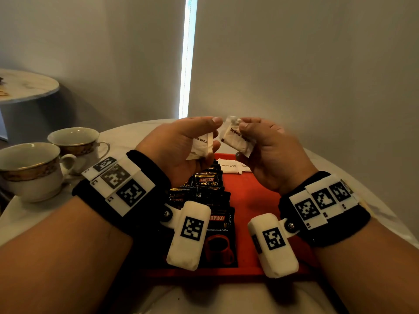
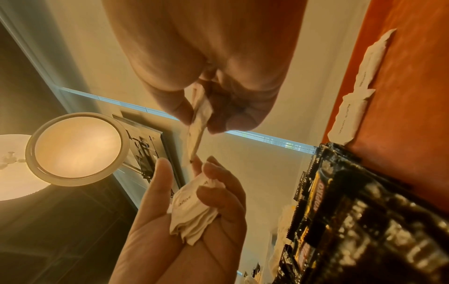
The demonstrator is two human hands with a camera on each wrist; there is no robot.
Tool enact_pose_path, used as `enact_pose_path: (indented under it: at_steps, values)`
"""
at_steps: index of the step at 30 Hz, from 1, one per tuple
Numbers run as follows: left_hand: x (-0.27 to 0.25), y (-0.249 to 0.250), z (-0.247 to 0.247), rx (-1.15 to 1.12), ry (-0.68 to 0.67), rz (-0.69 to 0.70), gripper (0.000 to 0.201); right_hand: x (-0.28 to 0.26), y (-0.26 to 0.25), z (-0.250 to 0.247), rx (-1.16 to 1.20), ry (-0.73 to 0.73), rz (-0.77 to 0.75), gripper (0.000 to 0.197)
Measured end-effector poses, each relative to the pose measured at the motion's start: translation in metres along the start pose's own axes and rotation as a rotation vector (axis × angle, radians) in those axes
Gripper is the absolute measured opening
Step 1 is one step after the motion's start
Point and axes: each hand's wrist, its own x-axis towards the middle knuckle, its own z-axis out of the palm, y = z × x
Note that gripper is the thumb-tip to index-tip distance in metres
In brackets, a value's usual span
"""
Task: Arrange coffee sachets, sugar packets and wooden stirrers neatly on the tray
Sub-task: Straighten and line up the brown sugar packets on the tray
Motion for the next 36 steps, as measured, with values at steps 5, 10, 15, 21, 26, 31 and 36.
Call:
enact_pose_path:
  at_steps: [5, 10, 15, 21, 26, 31, 36]
  values:
    - [-0.002, -0.001, 0.001, 0.045, -0.063, 0.017, 0.052, -0.004, 0.000, 0.003, -0.017, -0.056, 0.000, 0.011]
    - [-0.002, 0.000, 0.001, 0.017, -0.006, 0.028, 0.020, -0.003, 0.002, 0.003, 0.008, -0.056, -0.010, 0.028]
    - [0.002, -0.001, -0.001, 0.003, 0.001, 0.036, 0.032, -0.002, 0.001, 0.002, 0.012, -0.007, -0.005, 0.007]
    - [0.004, -0.001, 0.001, -0.020, 0.047, 0.069, 0.021, -0.004, 0.001, 0.003, -0.058, -0.036, 0.009, 0.006]
    - [0.005, -0.001, 0.000, -0.031, 0.042, 0.081, 0.027, -0.003, -0.002, 0.000, -0.147, -0.077, 0.045, 0.007]
    - [0.006, 0.000, -0.001, -0.053, 0.053, 0.067, 0.015, 0.007, -0.008, -0.015, -0.087, 0.021, 0.034, 0.005]
    - [0.005, 0.000, -0.001, -0.073, 0.047, 0.060, 0.019, 0.033, 0.004, -0.056, -0.060, 0.280, 0.111, 0.014]
